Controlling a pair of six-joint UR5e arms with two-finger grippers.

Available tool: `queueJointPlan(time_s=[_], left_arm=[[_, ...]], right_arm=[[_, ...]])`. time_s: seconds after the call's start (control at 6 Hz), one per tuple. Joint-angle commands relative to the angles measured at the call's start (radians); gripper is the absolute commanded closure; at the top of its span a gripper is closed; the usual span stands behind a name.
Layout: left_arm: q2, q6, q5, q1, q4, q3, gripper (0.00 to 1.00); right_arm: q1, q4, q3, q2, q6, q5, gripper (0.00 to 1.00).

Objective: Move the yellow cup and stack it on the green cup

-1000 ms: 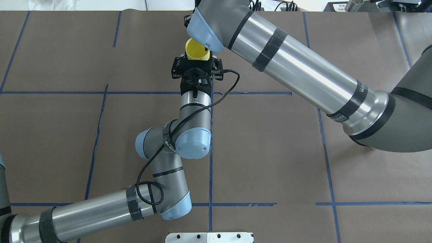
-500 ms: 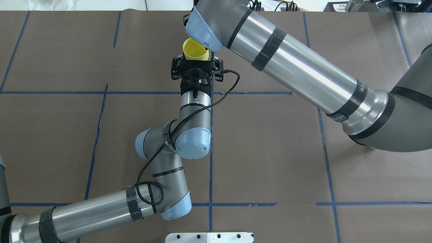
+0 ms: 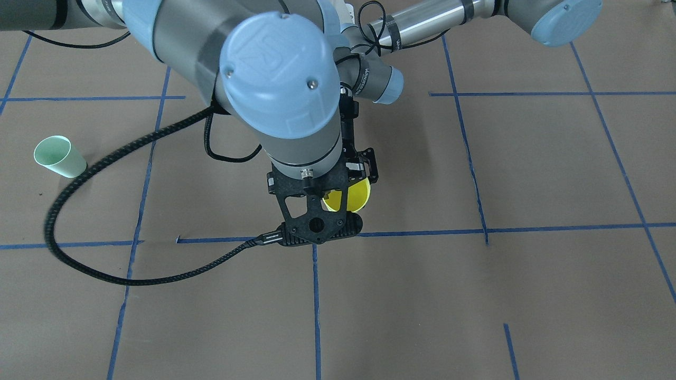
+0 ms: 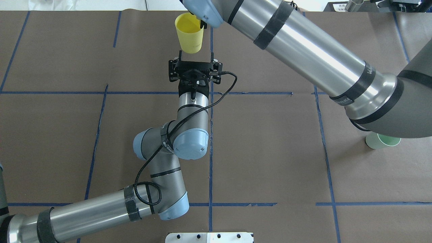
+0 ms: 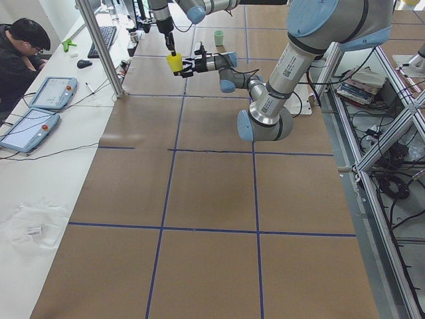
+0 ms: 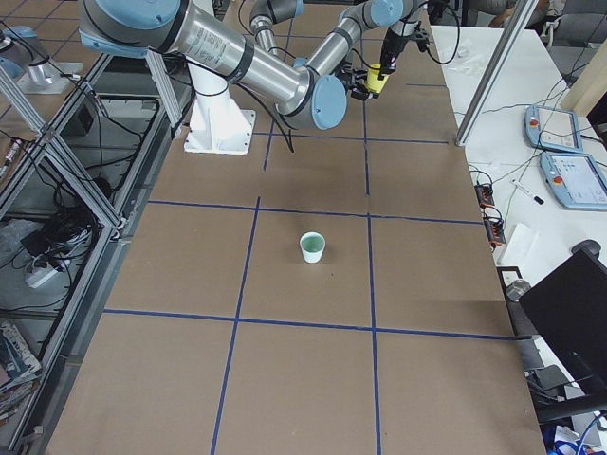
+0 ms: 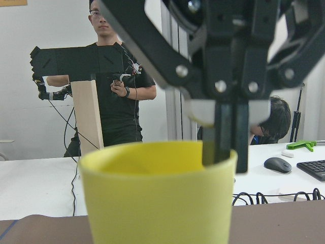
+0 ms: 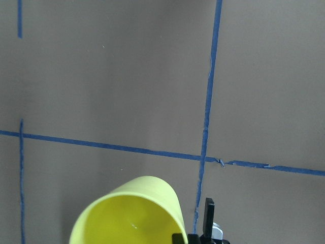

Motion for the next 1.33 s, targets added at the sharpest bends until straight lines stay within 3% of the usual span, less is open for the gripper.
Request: queueJointPlan(time_s=[0.0,0.33,0.5,0.67,0.83,1.17], left_arm=[[0.005,0.000,0.000,0.005,0.000,0.002,0.00],[0.026,0.002,-0.009,0.004,0.000,0.005,0.00],[0.042,0.017,-0.015,-0.003,0.000,0.002,0.00],[0.045,0.148,-0.035,-0.021,-0.014,-0.018,0.00],[0.048,0.178,-0.132,-0.083,-0.040,-0.026,0.01],[0.086,0.358,-0.333,-0.198,-0.035,-0.142,0.01]], right_arm=[[0.084,-0.009,0.011,0.053,0.006,0.020,1.00],[0.148,-0.033,0.023,0.024,-0.003,0.023,1.00],[0.156,-0.033,0.074,-0.052,-0.013,0.020,1.00],[0.173,-0.033,0.199,-0.173,-0.014,0.018,1.00],[0.179,-0.033,0.314,-0.279,-0.042,0.011,1.00],[0.201,-0.038,0.582,-0.555,-0.184,-0.006,1.00]])
